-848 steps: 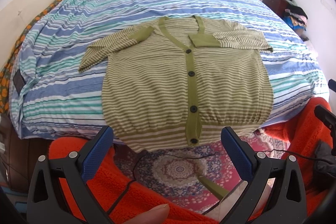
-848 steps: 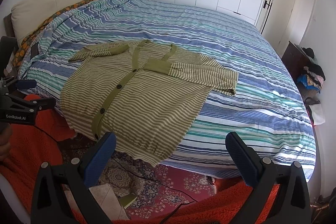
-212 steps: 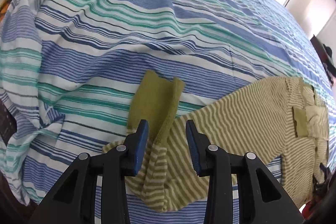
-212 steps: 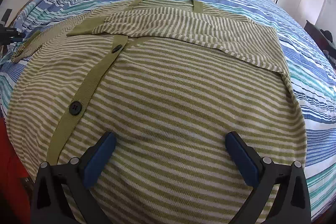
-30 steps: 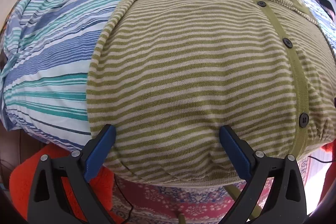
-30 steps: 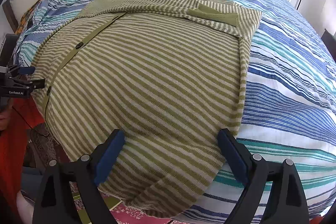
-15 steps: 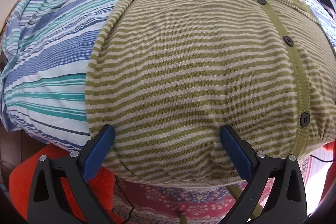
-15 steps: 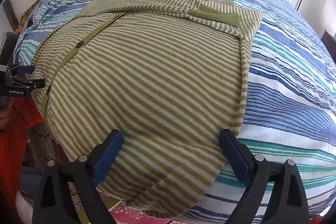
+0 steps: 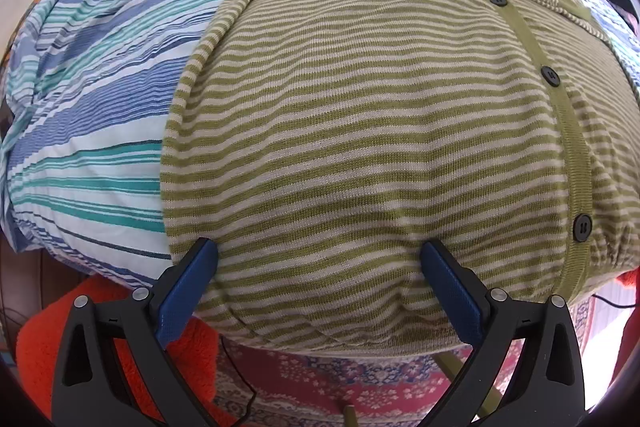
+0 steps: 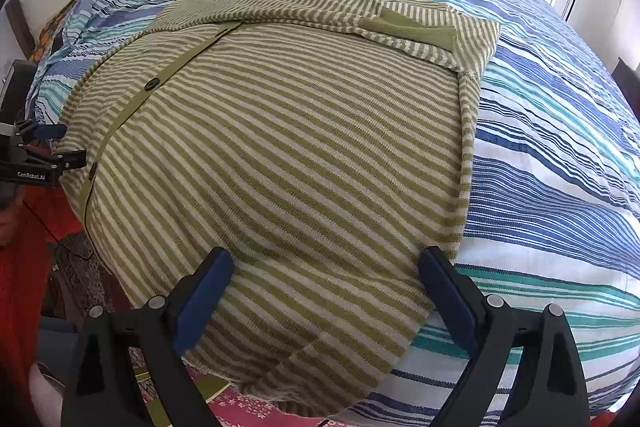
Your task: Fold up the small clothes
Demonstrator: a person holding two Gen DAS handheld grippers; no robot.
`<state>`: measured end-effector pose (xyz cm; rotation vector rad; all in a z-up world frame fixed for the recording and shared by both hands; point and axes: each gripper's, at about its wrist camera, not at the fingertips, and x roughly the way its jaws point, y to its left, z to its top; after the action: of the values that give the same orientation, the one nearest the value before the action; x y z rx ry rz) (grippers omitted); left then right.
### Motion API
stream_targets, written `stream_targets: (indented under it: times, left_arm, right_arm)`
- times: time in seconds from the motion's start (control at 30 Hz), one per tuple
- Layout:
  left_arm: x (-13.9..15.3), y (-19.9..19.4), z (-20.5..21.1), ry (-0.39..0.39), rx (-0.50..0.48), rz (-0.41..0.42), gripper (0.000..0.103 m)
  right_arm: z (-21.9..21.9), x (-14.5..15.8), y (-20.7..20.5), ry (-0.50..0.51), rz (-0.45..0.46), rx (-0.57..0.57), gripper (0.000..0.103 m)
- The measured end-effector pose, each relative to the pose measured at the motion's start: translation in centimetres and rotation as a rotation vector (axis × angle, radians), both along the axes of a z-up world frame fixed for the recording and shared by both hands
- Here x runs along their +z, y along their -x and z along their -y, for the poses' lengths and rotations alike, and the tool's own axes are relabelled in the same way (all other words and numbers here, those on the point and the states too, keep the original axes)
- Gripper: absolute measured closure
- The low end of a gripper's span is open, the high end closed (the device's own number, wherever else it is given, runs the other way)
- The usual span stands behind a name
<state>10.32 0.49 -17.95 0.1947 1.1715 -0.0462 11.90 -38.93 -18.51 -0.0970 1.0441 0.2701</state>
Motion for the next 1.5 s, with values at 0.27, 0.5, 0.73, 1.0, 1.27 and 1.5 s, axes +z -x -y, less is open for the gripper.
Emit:
stream_targets:
  times: [0.27,0.5,0.73,1.0,1.27,1.5]
  left_arm:
    - [0.0,0.0,0.0,-0.001,0.000,0.000,0.001]
    - [0.0,0.0,0.0,-0.001,0.000,-0.001,0.001]
    - [0.0,0.0,0.0,-0.001,-0.001,-0.001,0.001]
    - [0.3,1.1,-0.4,-0.013,-0.031,-0.043,0.001]
    - [3.7,2.6,-9.1,0.260,0.191,0.011,0.003]
    - [-0.1,2.5,-12.0,0.481,0.243,-0.171,0.027]
  right_arm:
    - [0.0,0.0,0.0,0.000,0.000,0.000,0.008]
    - [0.0,0.0,0.0,0.001,0.000,0.000,0.008]
    - [0.0,0.0,0.0,0.001,0.001,0.000,0.008]
    - [0.0,0.4,0.1,0.001,-0.020,0.007,0.008]
    - [5.8,5.9,2.4,-0.230,0.018,-0.097,0.008]
    - [11.5,3.1,2.2,-0.558,-0.236,-0.094,0.019]
